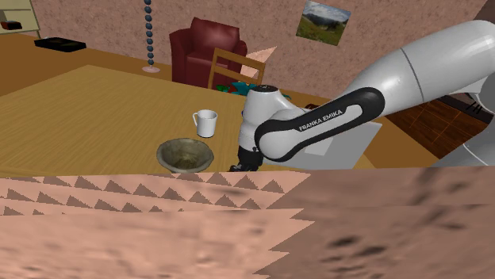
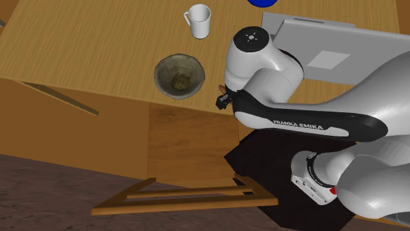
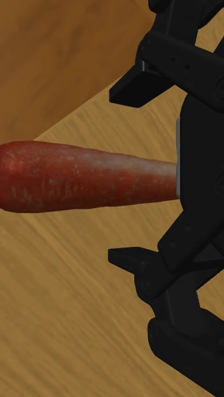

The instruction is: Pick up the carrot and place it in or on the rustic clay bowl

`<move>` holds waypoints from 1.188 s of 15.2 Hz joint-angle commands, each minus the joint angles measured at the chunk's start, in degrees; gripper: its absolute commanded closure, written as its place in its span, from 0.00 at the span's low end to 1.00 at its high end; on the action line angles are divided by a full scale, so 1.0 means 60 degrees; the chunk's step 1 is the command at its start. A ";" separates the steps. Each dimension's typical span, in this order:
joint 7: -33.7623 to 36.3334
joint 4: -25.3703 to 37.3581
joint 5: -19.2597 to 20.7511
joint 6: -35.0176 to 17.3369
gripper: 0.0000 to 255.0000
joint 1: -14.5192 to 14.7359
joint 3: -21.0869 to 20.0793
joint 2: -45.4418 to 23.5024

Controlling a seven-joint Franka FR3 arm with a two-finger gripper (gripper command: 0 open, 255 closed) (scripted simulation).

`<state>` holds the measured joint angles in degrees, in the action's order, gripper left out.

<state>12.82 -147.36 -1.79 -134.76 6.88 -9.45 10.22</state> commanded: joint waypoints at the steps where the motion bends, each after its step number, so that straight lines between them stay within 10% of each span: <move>1: 0.0013 -0.0047 0.0014 -0.0143 0.00 -0.0003 -0.0006 -0.0091; 7: 0.0013 -0.0047 0.0014 -0.0141 0.00 -0.0003 -0.0006 -0.0090; 8: 0.0013 -0.0047 0.0014 -0.0141 1.00 -0.0003 -0.0006 -0.0090; 18: -0.0002 -0.0003 -0.0004 0.0007 1.00 0.0002 0.0000 0.0015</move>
<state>12.84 -147.54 -1.76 -135.16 6.87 -9.46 10.01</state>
